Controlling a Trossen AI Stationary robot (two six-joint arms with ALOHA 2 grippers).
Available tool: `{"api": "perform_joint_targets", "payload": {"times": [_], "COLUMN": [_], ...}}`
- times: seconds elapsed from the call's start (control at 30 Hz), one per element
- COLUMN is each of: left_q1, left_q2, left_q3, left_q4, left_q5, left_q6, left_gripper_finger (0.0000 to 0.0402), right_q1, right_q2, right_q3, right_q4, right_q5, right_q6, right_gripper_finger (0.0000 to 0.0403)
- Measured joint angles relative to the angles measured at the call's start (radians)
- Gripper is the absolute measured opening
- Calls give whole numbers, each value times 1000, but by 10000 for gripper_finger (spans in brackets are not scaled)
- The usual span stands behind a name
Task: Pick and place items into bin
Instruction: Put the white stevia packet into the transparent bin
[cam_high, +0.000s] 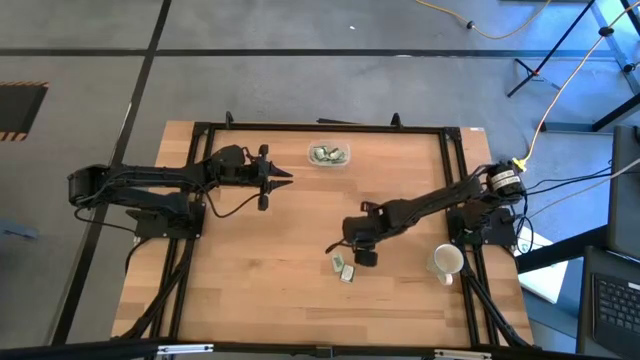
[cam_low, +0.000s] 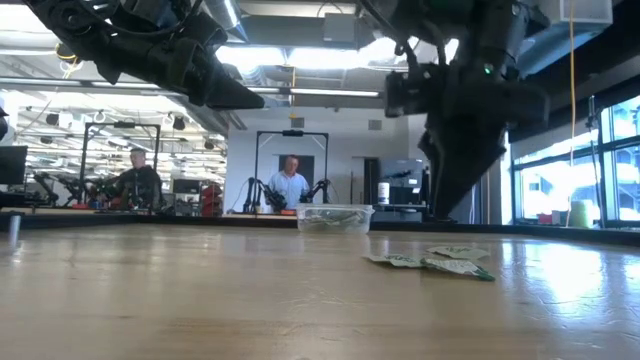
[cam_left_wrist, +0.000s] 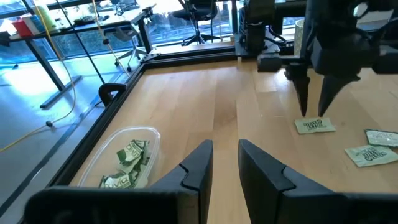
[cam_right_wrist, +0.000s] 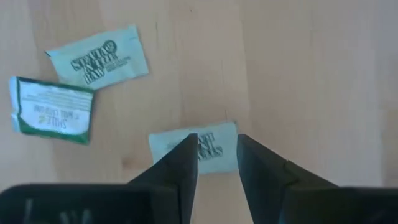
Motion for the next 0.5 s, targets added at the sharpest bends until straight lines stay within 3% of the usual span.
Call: {"api": "perform_joint_targets", "payload": {"times": [0.23, 0.5], "left_q1": [0, 0], "left_q2": [0, 0], "left_q3": [0, 0], "left_q4": [0, 0], "left_q5": [0, 0], "left_q6": [0, 0], "left_gripper_finger": [70, 70], "right_q1": [-1, 0], "right_q2": [0, -1], "right_q3": [-90, -166], "right_q4": [106, 171], "right_q5": [2, 1], "right_q6": [1, 5], "right_gripper_finger": [113, 77]}}
